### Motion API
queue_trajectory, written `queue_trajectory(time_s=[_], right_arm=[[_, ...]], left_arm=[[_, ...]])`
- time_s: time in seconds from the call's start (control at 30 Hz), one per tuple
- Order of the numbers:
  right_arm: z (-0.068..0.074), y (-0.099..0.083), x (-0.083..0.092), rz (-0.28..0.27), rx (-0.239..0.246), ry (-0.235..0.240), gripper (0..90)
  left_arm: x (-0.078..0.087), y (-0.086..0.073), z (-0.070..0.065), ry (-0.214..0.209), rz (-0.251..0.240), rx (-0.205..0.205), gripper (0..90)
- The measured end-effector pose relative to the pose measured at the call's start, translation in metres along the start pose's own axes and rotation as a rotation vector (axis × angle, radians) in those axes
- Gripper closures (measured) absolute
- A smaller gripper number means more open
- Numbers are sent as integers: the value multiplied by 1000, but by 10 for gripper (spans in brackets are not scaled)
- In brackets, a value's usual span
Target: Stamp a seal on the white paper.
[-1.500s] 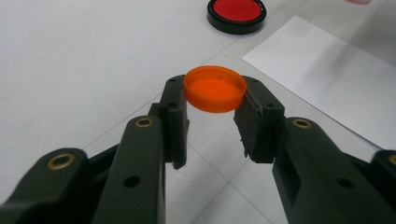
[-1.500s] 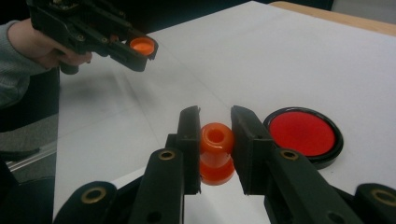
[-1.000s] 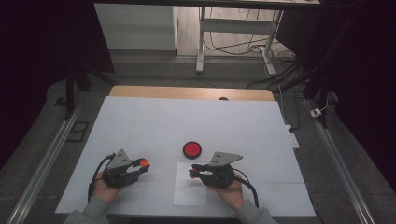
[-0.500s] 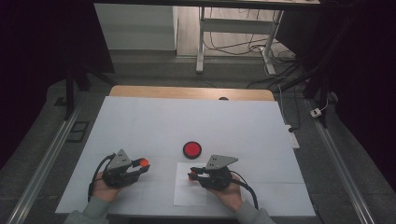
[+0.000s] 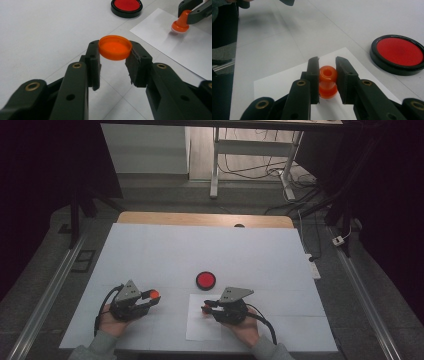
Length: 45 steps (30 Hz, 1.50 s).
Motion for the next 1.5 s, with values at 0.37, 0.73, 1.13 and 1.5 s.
queue_trajectory(time_s=[0.37,0.73,1.13,1.5], right_arm=[[2,-4,-4,23,14,4,726],[3,-7,-7,34,19,4,726],[5,-10,-7,21,55,-3,728],[7,-10,-8,19,84,-29,730]], left_arm=[[0,0,0,0,0,-1,645],[0,0,0,0,1,-3,645],[0,0,-1,0,3,-2,645],[0,0,-1,2,5,-1,645]])
Point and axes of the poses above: each handheld gripper's, and its own axes: x roughly backward along the jaws, y roughly out of its top, z roughly to its left, the point moved 8 cm from there along -x, roughly forward along the jaws, and after that the axes turned 5 degrees about z, right-handed, at the moved point
